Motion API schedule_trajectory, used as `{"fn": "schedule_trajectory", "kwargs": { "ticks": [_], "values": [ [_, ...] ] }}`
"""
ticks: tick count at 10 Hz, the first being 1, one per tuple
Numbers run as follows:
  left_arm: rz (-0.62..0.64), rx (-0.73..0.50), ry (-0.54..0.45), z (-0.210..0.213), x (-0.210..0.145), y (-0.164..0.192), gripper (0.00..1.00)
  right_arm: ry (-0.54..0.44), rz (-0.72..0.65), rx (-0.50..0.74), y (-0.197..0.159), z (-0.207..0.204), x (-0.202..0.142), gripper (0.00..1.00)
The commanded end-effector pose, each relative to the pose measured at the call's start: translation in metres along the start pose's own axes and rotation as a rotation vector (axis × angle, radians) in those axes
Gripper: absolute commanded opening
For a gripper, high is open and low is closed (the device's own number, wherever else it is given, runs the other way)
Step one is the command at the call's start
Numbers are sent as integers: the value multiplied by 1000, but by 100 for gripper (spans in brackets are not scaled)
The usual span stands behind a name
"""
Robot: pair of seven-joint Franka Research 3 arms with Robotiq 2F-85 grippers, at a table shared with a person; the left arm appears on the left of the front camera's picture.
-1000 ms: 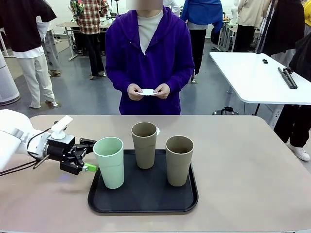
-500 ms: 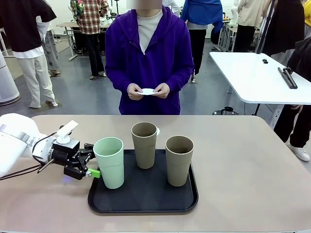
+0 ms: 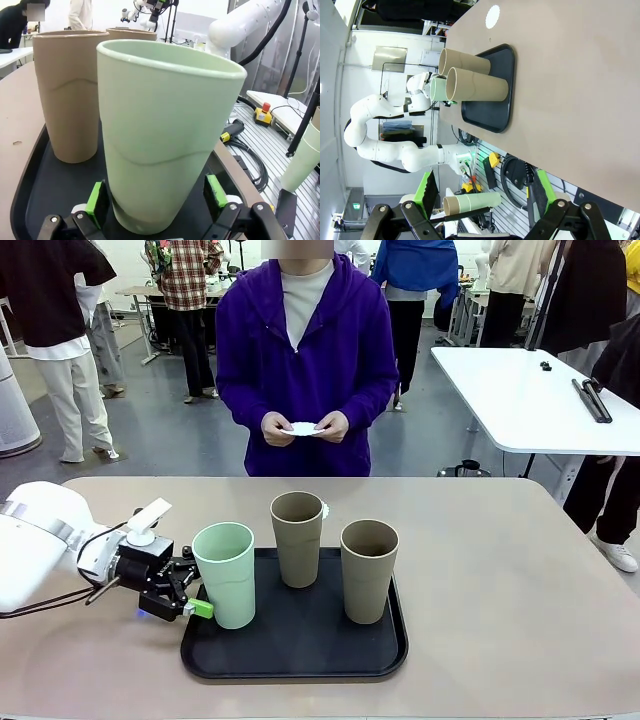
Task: Place coasters on the table and set cups on them.
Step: Pick up one Reusable plastic cup and place it on a coaster set by the human.
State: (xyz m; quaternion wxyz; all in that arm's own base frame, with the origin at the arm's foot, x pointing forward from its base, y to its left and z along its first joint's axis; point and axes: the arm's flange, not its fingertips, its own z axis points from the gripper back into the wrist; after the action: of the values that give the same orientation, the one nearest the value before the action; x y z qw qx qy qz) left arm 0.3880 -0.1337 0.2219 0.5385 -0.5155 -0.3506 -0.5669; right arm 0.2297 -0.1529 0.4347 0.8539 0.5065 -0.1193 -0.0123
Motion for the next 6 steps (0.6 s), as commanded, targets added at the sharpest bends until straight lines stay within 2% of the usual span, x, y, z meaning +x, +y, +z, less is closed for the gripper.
{"fn": "schedule_trajectory", "kwargs": {
  "ticks": [1, 6],
  "values": [
    [-34, 13, 1, -14, 0, 7, 100, -2, 2, 12, 0, 0, 1, 100],
    [-56, -21, -14, -32, 4, 7, 100, -2, 2, 12, 0, 0, 1, 100]
  ]
}}
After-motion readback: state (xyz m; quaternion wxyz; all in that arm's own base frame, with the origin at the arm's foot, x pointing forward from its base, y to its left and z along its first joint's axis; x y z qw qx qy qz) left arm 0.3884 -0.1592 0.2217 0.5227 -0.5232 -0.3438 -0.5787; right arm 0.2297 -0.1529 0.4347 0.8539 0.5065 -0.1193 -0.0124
